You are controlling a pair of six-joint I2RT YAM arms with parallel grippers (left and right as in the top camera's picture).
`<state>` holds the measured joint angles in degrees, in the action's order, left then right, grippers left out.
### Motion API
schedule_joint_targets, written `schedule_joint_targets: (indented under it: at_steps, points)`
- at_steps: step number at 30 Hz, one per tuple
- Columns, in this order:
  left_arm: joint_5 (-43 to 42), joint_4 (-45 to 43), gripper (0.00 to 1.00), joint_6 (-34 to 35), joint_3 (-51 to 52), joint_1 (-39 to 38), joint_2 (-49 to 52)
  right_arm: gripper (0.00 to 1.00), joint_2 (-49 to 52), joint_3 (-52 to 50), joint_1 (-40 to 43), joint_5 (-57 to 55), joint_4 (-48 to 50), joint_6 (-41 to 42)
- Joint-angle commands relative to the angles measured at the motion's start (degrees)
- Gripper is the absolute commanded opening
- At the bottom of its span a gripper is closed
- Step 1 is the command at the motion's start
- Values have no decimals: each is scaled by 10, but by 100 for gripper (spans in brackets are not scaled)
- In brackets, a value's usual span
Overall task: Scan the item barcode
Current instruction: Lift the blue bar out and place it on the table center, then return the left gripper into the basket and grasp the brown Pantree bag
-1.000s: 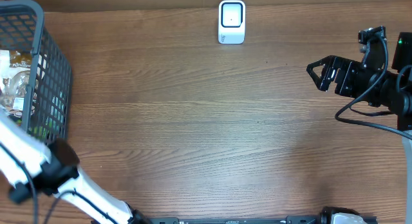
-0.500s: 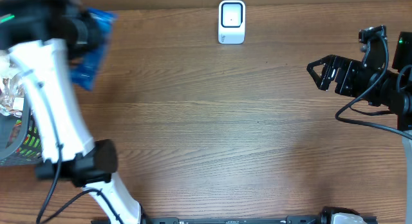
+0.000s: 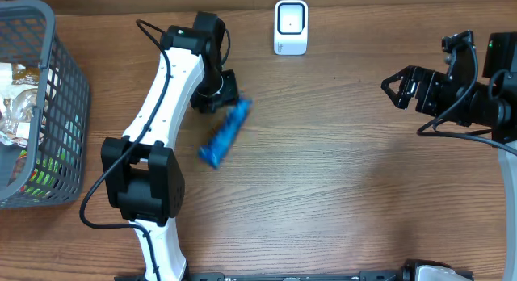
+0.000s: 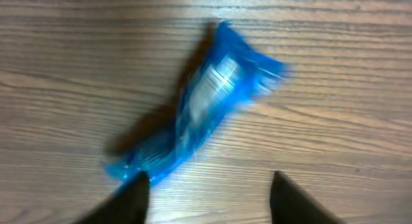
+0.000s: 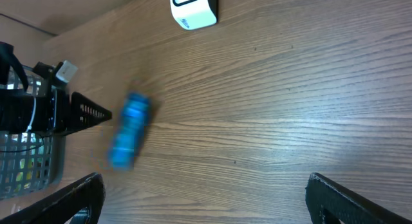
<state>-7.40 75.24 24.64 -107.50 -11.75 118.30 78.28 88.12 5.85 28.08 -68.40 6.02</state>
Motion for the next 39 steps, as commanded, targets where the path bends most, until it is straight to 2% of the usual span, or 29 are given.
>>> schedule_joint_targets:
  at_steps: [1, 9, 12, 17, 24, 25, 29, 37, 39]
  points:
    - [-44, 7, 63, -30, -39, 10, -14, 100, -1, 12, -4, -1, 4, -1]
    - [-40, 120, 68, -90, -326, 74, -14, 100, -1, 12, -4, -1, 3, -1]
    - [-6, 162, 76, -99, -467, 139, -14, 100, -1, 12, -4, -1, 3, -1]
    - [51, 207, 82, -92, -565, 263, -14, 100, -1, 12, -4, -1, 2, -1]
    - [108, 212, 81, -57, -497, 438, -14, 100, -1, 12, -4, -1, -9, -1]
    - [108, 199, 80, -57, -463, 474, -14, 100, -1, 12, -4, -1, -12, -1]
    - [108, 147, 80, -57, -384, 527, -14, 100, -1, 12, -4, -1, -12, -1]
    - [121, -59, 91, -58, -219, 558, -14, 100, 0, 12, -4, -1, -12, -1]
    - [126, -138, 95, -58, -154, 556, -14, 100, 0, 12, -4, -1, -14, 0]
